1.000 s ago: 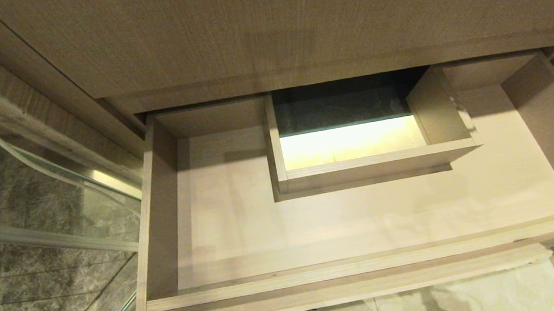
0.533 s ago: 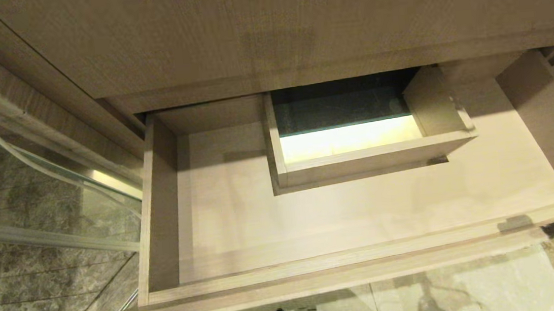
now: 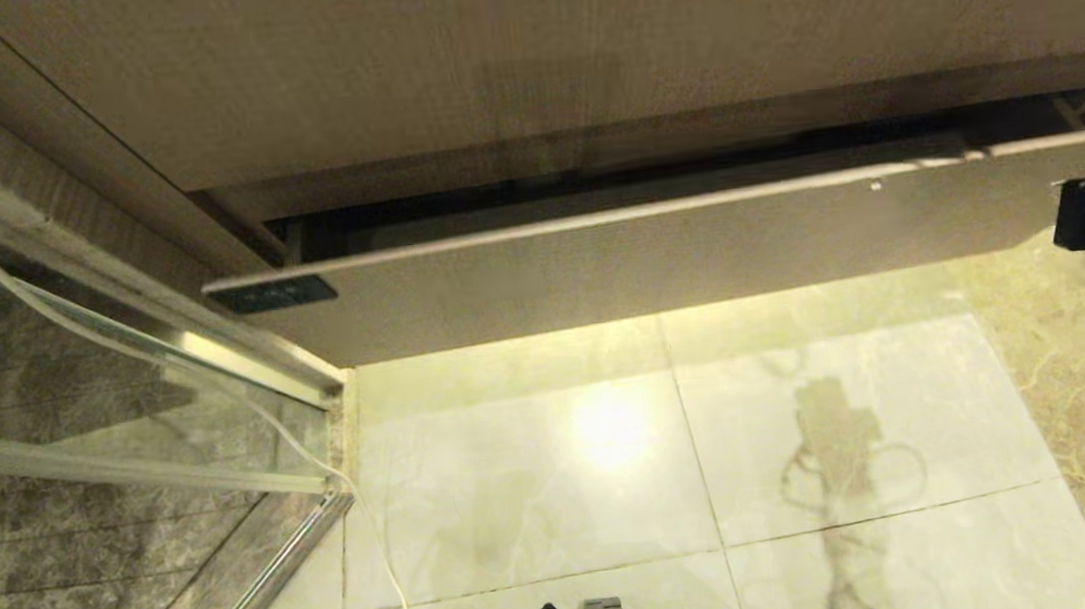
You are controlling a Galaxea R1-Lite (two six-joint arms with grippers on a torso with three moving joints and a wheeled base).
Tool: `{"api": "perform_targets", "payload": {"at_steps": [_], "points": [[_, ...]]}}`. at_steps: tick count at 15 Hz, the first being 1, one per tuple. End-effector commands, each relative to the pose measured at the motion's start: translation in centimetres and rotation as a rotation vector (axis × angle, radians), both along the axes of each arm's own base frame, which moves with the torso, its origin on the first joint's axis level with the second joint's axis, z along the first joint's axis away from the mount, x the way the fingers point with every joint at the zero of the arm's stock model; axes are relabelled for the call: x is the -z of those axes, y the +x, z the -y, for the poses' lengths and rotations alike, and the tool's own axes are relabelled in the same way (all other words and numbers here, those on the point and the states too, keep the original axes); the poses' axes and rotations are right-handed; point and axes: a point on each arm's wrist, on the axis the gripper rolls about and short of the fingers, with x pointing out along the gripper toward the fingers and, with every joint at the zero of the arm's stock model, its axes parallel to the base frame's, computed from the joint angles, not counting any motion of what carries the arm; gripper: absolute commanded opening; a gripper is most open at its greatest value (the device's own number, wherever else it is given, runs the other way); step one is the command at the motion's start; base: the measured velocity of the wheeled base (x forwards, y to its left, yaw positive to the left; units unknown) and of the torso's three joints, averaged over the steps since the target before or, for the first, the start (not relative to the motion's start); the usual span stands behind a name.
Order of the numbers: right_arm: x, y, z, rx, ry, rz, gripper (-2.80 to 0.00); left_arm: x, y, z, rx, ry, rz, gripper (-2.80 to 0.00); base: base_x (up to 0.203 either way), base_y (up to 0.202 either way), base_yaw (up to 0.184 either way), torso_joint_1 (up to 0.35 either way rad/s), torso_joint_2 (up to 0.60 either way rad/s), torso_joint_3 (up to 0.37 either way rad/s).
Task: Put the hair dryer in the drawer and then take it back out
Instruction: Close the drawer
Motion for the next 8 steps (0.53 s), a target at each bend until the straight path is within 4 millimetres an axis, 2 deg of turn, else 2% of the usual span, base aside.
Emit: {"api": "perform_targets", "payload": {"at_steps": [1, 8], "points": [[1.0, -0.1, 0.2, 0.009, 0.007, -0.045, -2.80, 0.1, 0.0, 0.0, 0.002, 0.000, -0.002, -2.80, 0.000, 0.000, 0.000, 0.000, 0.00, 0.000], [2.8, -8.2, -1.4, 0.008, 0.007, -0.058, -2.80, 0.1, 0.0, 0.0, 0.002, 0.000, -0.002, -2.80, 0.000, 0.000, 0.000, 0.000, 0.00, 0.000]]}}
